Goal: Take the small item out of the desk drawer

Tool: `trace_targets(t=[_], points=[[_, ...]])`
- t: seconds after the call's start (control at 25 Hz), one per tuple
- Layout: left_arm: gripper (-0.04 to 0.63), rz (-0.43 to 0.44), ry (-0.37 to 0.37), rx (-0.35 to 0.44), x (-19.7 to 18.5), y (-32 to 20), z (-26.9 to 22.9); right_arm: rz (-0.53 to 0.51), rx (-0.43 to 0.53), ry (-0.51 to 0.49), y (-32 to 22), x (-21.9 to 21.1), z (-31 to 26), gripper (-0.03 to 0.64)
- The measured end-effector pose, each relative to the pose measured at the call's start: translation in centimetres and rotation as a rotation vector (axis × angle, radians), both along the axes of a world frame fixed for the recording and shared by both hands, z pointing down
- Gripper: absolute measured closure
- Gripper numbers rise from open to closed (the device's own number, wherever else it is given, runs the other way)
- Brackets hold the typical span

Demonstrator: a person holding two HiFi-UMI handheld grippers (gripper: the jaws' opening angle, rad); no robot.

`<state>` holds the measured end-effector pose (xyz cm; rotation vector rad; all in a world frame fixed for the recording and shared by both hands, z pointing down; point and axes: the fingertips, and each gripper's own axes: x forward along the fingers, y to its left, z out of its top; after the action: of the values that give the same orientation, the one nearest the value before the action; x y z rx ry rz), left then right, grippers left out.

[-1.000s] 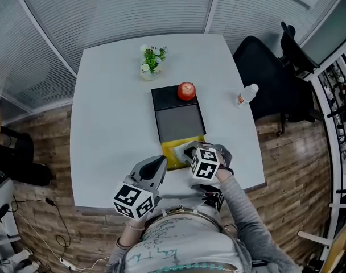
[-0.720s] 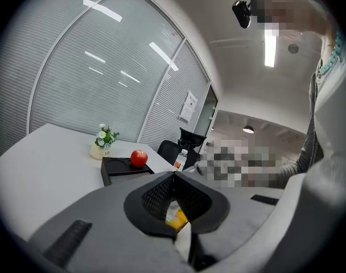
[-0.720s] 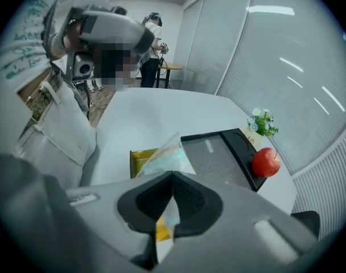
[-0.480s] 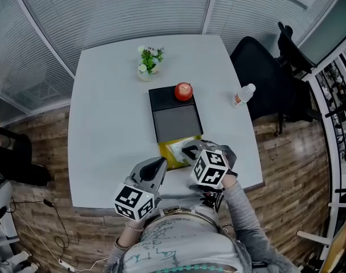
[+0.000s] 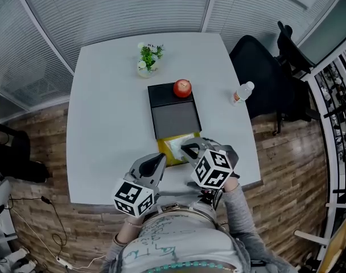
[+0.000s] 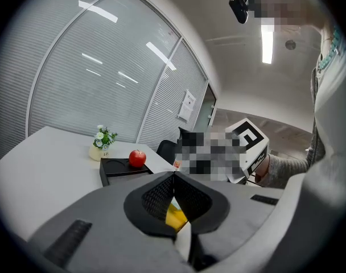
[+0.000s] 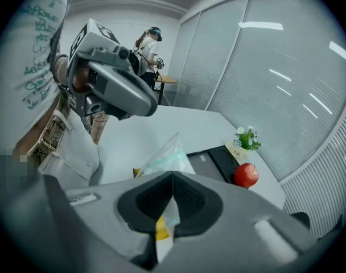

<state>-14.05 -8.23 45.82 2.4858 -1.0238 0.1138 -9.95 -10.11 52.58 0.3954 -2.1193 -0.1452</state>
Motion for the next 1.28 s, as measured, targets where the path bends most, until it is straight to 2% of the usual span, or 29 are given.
trace_targets(t=[0.76,1.28], points=[[0.597,-0.004,0.012,0.010,0.8,1.5,-0.5,-0.006,0.038,-0.023,1.4,0.4,-1.9,0.614],[0.597,0.017,0.014,0.014,0.5,4.0,-0.4,0.102,0.061,-0.032,2.8,3.6,-2.2,0.614]])
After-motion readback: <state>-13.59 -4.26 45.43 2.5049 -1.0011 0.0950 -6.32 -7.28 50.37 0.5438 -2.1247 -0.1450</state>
